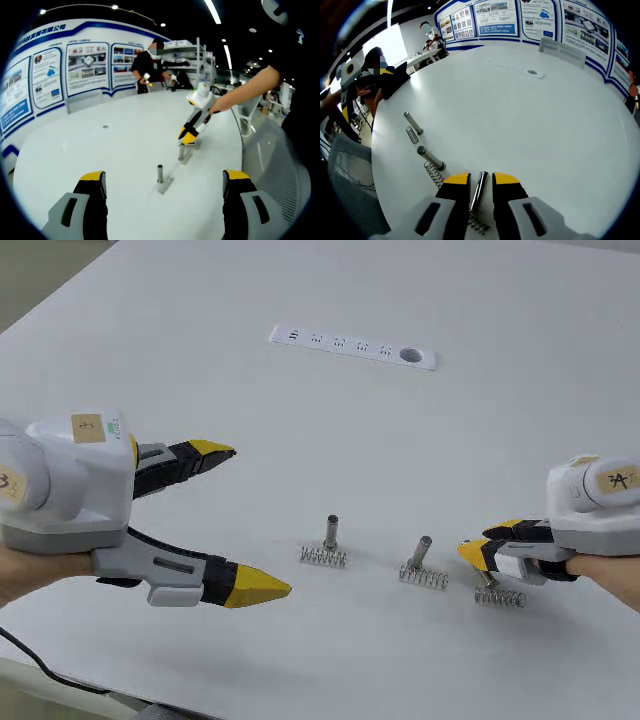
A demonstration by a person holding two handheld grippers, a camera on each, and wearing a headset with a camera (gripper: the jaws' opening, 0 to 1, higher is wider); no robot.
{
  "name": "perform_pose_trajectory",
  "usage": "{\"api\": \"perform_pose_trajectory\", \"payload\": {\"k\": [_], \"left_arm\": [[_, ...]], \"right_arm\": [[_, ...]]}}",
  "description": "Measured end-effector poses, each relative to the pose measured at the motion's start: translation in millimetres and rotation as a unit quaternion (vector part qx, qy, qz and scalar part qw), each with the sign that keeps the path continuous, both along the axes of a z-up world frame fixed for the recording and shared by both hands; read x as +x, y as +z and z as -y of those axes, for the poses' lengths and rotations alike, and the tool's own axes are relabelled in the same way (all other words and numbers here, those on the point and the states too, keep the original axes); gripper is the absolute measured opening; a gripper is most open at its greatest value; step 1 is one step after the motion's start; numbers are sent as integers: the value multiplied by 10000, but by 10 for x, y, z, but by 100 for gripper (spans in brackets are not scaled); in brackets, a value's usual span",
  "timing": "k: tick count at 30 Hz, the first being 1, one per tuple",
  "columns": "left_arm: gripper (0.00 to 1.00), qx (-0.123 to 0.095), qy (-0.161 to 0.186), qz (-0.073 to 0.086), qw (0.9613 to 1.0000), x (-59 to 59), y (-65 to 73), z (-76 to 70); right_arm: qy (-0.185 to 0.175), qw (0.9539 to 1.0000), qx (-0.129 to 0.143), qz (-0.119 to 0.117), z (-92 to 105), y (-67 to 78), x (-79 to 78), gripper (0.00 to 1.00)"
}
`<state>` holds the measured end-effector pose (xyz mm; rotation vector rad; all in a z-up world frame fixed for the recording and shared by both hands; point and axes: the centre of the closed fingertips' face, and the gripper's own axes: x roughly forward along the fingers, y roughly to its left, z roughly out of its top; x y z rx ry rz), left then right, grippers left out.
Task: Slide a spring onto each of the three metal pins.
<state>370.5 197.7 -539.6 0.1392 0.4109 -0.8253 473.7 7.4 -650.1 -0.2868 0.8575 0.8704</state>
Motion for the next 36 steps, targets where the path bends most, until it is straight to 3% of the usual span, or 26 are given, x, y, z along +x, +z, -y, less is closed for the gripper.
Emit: {"api": "perform_pose_trajectory", "payload": {"k": [5,11,13,21,24,28,36], "left_arm": [[99,-91,-52,-24,9999,-17,11,46],[99,-76,-29,-85,9999,-37,-22,27],[98,-69,-11,-96,9999,-48,-30,20],[99,-21,37,-119,9999,-74,-38,-25],[98,-55,52,-97,9999,-59,-17,-16],[98,-90,39,-52,9999,-48,23,17],[98,-190,55,-28,9998,-75,66,23]], "right_arm": [[-189,9997,-18,-135,-14,-40,25,16],[-229,9991,-251,-262,1,-109,3,16],[-160,9990,-387,-160,14,-121,5,15],[-306,9977,-543,-252,38,-130,2,10],[-247,9961,-832,-185,38,-135,-4,9],[-683,9943,-656,-493,59,-137,16,8],[-669,9971,-294,-209,99,-11,-12,8]]}}
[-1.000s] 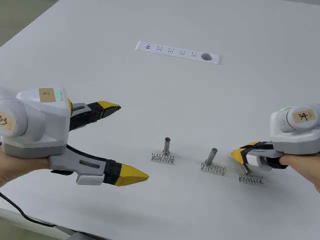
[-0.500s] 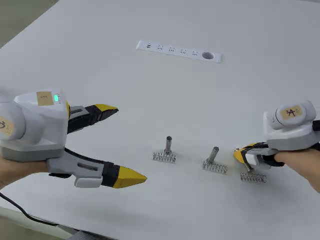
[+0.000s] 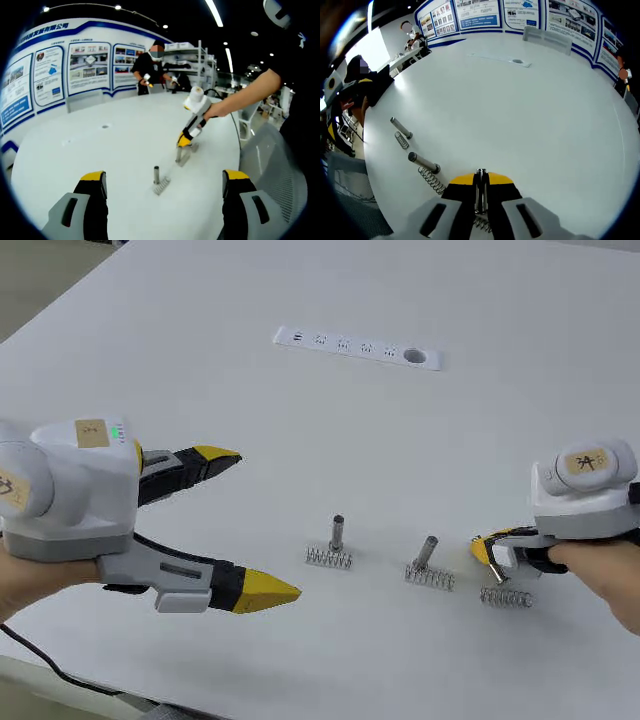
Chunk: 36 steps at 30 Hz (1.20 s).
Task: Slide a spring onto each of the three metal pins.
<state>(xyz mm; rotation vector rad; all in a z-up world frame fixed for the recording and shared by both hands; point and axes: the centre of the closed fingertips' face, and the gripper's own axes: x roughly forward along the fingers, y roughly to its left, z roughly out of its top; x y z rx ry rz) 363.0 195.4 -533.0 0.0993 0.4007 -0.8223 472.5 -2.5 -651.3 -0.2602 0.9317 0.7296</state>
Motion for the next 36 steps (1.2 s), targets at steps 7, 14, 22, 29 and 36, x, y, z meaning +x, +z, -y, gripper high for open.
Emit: {"api": "perform_pose_trajectory", "payload": {"k": [7,14,22,29,36], "left_arm": [[98,-53,-8,-44,10000,-36,-20,52],[98,-49,62,52,10000,-27,22,35],[98,-53,108,154,9998,-4,76,0],[99,-31,55,161,9999,9,90,48],[98,-26,-15,126,9999,10,77,93]], "right_arm": [[3,9996,156,221,24,84,-15,8],[89,9983,149,555,48,154,-15,8],[53,9962,302,819,100,275,-9,8],[64,9941,380,1016,139,309,-59,8],[49,9891,589,1352,208,331,-111,8]]}}
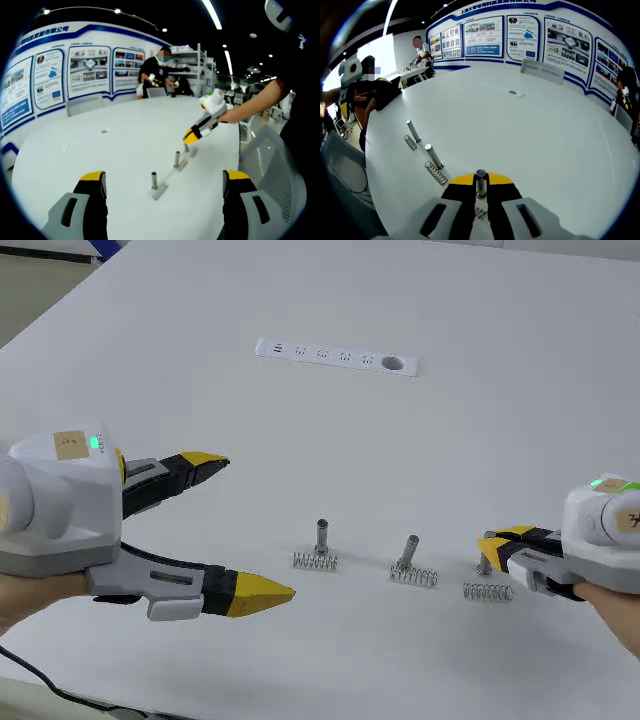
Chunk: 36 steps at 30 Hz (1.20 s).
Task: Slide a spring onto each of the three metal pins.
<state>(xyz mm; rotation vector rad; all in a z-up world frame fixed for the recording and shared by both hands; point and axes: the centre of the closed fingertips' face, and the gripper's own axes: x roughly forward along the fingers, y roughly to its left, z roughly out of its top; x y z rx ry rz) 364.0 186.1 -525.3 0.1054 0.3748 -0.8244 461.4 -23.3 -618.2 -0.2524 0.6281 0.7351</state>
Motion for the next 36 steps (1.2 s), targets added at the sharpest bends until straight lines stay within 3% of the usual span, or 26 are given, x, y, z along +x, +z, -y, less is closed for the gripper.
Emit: {"api": "perform_pose_trajectory", "payload": {"k": [3,6,9,18,21,23,30,36], "left_arm": [[98,-12,-18,-3,10000,1,5,15],[98,-30,-36,-5,10000,8,10,30],[98,4,-60,-34,10000,26,-5,34],[98,-17,-118,11,9999,49,48,81],[97,-317,-17,66,9995,85,139,95],[97,-392,16,78,9992,102,162,88],[95,-382,-33,47,9993,105,140,100],[94,-333,-76,-17,9994,83,85,117]], "right_arm": [[2,9998,170,105,-6,16,-58,8],[110,9990,187,392,1,10,-79,8],[140,9986,258,438,3,-1,-98,9],[147,9984,259,484,-4,-5,-82,9],[184,9986,216,442,-17,-8,-95,9],[319,9980,-56,552,-2,-17,-85,9],[278,9979,116,577,11,109,-61,19],[620,9972,43,417,105,95,-103,20]]}}
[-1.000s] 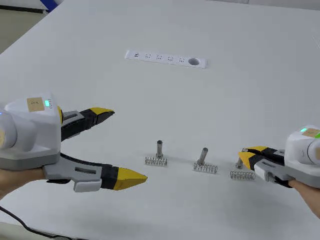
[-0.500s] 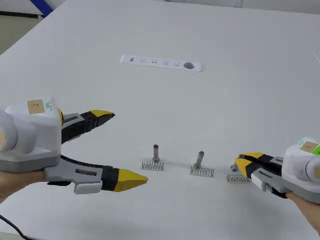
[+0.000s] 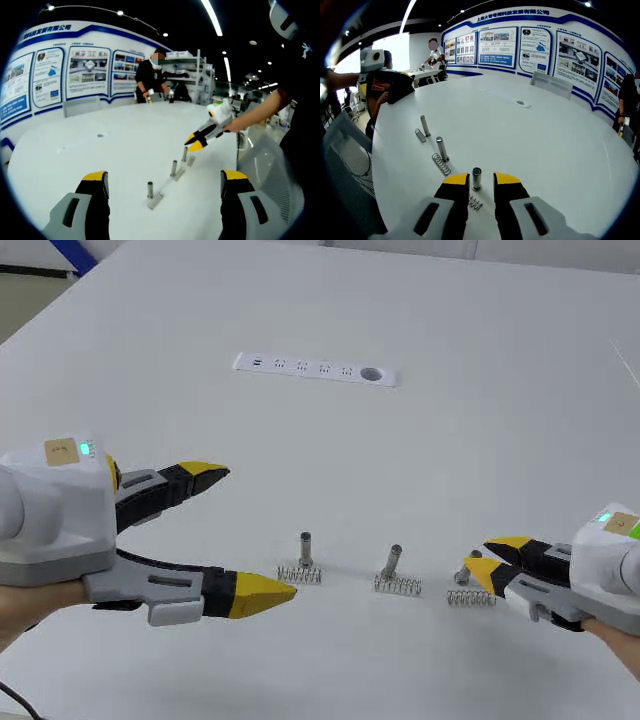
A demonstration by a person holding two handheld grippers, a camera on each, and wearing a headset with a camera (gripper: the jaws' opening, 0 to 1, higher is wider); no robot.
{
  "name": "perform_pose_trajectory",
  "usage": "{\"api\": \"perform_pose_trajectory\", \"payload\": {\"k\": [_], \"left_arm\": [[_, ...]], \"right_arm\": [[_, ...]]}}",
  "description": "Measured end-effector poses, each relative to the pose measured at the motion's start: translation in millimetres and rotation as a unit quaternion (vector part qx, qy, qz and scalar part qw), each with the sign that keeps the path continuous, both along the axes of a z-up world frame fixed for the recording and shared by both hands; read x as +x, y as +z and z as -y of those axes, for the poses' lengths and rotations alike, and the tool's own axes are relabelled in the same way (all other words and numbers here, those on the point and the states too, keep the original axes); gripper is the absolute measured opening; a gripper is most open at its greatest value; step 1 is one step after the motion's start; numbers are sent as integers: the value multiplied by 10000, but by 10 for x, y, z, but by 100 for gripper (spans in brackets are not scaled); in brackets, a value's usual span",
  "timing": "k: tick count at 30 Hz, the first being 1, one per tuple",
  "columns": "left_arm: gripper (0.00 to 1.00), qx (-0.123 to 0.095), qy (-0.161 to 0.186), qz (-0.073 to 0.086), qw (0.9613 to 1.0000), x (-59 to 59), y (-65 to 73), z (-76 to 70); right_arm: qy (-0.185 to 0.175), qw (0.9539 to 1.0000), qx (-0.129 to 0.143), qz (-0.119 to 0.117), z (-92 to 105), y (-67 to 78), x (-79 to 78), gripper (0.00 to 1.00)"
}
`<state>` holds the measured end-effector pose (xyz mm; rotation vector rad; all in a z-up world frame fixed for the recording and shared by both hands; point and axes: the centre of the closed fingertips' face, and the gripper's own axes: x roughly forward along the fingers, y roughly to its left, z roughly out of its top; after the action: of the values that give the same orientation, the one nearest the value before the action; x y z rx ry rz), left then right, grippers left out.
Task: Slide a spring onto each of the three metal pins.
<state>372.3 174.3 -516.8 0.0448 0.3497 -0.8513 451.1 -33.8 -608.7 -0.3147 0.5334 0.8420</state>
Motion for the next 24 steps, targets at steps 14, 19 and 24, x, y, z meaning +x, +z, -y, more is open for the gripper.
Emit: {"api": "perform_pose_trajectory", "payload": {"k": [14,19,24], "left_arm": [[89,-12,20,-209,9998,-36,-116,16],[87,-38,-23,-338,9994,-70,-157,34],[87,-22,10,-378,9993,-73,-176,20]], "right_arm": [[1312,9872,-642,-635,80,-354,-248,20],[1679,9791,-833,-793,34,-487,-296,20],[1546,9812,-691,-921,31,-490,-239,20]]}}
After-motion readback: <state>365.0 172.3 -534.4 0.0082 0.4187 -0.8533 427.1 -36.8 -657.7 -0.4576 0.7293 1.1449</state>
